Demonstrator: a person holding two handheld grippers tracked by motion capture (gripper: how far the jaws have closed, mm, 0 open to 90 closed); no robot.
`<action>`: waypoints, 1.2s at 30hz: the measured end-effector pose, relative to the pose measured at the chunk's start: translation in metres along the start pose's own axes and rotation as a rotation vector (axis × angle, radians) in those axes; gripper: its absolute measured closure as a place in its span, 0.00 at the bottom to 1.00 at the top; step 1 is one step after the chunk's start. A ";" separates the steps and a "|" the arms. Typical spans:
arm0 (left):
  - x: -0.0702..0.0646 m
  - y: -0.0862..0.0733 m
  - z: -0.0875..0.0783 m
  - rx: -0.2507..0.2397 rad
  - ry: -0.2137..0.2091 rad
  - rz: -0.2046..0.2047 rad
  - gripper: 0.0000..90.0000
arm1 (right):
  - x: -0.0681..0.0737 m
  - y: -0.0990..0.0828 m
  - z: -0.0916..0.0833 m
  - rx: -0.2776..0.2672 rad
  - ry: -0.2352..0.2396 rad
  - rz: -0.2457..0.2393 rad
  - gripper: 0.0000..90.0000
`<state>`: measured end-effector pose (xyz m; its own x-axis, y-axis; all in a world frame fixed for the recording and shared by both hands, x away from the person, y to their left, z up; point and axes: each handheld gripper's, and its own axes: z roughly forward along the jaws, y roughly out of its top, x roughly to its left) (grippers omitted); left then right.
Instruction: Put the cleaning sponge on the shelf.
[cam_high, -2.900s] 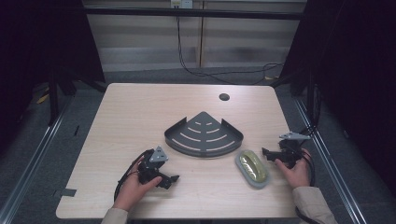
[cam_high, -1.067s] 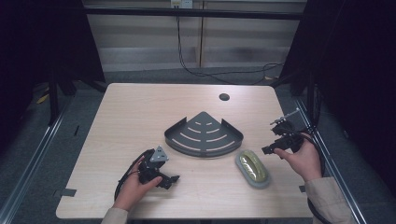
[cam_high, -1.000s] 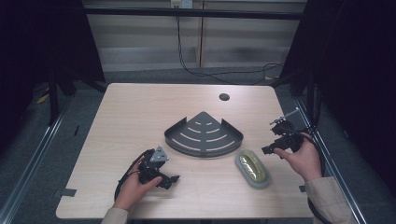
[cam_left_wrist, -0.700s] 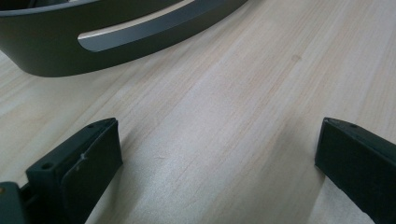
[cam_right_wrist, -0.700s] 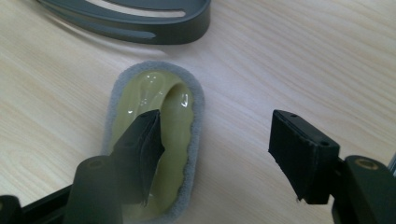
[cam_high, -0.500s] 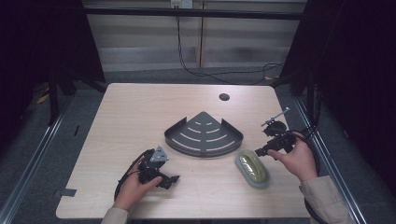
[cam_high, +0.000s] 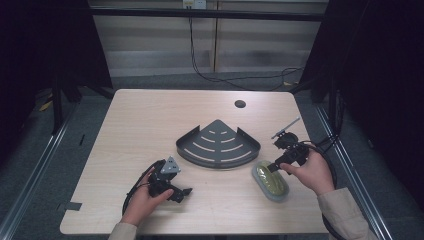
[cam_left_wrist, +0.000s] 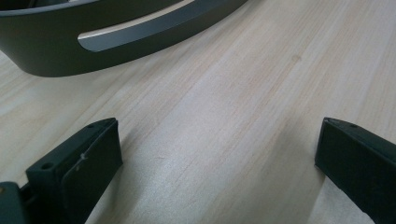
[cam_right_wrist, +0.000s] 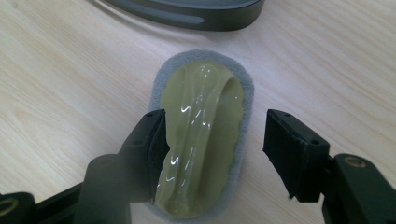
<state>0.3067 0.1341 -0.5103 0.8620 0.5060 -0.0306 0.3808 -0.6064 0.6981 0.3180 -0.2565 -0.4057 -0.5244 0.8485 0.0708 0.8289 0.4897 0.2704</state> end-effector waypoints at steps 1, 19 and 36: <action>0.000 0.000 0.000 0.000 0.000 0.000 0.00 | 0.001 0.000 0.001 0.002 0.001 -0.007 0.44; 0.000 0.000 0.000 0.000 0.005 0.000 0.00 | 0.008 0.001 0.018 0.085 0.017 -0.022 0.49; 0.000 0.000 0.000 0.001 0.000 0.000 0.00 | 0.010 0.000 0.019 0.142 0.042 -0.043 0.80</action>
<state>0.3066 0.1341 -0.5102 0.8620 0.5061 -0.0301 0.3807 -0.6070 0.6976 0.3161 -0.2440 -0.4232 -0.5652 0.8185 0.1026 0.8231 0.5514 0.1359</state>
